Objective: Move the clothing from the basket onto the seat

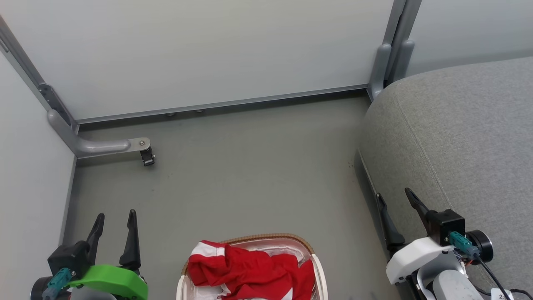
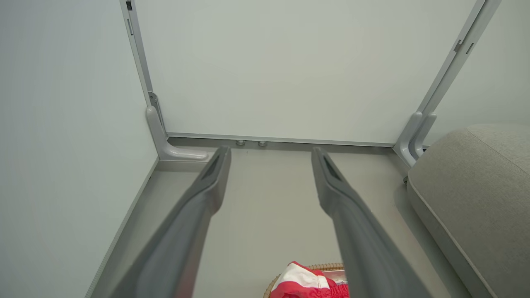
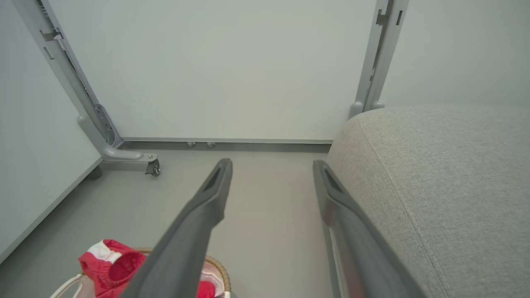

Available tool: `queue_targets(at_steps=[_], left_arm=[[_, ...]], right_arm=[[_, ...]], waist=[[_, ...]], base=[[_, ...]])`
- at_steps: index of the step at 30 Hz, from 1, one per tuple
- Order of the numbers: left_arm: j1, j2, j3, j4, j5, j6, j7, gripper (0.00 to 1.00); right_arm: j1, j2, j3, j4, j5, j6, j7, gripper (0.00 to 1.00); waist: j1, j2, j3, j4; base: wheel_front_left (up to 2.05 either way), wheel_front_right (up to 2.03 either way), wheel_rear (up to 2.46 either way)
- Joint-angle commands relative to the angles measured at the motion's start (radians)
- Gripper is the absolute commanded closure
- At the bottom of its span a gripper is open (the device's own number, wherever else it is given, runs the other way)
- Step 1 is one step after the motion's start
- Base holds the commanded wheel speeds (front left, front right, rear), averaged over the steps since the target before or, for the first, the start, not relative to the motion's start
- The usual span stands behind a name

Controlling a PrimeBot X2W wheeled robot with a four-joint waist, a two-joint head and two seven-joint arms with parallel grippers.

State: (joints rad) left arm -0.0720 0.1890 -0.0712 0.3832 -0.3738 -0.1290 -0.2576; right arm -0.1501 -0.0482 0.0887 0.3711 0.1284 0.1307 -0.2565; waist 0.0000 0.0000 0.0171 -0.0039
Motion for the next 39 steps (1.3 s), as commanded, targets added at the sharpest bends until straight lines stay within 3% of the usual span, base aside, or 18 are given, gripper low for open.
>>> queue_targets(at_steps=[1, 9, 26, 39], left_arm=[[0.009, 0.009, -0.003, 0.001, 0.014, -0.003, -0.009, 0.0], [0.015, 0.001, -0.035, 0.013, -0.028, -0.003, -0.008, 0.0], [-0.232, 0.079, -0.349, 0.19, -0.186, -0.003, -0.008, 0.0], [-0.421, 0.099, -0.52, 0.399, -0.15, -0.003, -0.007, 0.0]], right_arm=[[0.0, -0.005, -0.003, 0.003, -0.022, 0.0, -0.011, 0.0], [-0.014, -0.005, -0.001, -0.009, -0.017, 0.0, -0.01, 0.0], [-0.178, -0.004, 0.021, -0.119, -0.026, 0.0, -0.009, 0.0], [-0.226, -0.004, 0.022, -0.177, -0.011, 0.0, -0.009, 0.0]], waist=[[0.0, 0.0, 0.0, 0.0], [0.0, 0.0, 0.033, -0.011], [0.0, 0.0, 0.415, -0.094], [0.0, 0.0, 0.603, -0.15]], base=[[0.0, 0.0, 0.0], [0.0, 0.0, 0.0], [0.0, 0.0, 0.0], [0.0, 0.0, 0.0]])
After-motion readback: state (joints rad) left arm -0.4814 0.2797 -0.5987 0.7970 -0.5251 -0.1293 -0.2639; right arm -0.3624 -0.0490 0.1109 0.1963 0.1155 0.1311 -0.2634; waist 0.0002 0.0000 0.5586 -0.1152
